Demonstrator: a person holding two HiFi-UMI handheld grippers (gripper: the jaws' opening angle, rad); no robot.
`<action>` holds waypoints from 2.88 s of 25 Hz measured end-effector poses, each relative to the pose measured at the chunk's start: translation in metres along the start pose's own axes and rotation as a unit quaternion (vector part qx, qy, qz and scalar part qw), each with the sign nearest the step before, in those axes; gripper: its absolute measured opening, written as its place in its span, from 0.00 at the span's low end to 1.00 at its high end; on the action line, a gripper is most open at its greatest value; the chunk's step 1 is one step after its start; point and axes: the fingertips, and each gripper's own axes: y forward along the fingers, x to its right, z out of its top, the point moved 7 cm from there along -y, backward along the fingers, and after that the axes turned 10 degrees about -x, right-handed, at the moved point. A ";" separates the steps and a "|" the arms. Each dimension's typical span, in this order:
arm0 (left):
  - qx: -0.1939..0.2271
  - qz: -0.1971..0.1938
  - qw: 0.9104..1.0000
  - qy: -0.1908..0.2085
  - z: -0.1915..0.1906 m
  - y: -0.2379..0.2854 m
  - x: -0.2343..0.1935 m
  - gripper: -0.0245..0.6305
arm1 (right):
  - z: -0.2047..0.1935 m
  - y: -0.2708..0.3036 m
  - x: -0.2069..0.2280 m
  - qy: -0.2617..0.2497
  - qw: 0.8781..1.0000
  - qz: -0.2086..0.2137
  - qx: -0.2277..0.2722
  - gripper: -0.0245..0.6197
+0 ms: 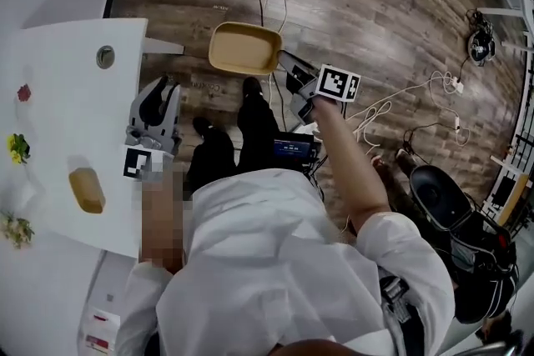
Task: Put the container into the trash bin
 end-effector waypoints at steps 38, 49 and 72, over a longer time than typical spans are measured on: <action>-0.110 0.012 0.989 -0.103 -0.284 0.181 -0.029 0.18 | -0.050 0.193 0.386 -0.009 0.985 -0.089 -0.145 0.10; -0.117 0.012 0.985 -0.123 -0.321 0.178 -0.037 0.18 | -0.067 0.230 0.425 0.001 0.983 -0.121 -0.137 0.10; -0.095 0.017 0.986 -0.135 -0.304 0.167 -0.032 0.18 | -0.058 0.210 0.409 0.002 0.983 -0.138 -0.122 0.28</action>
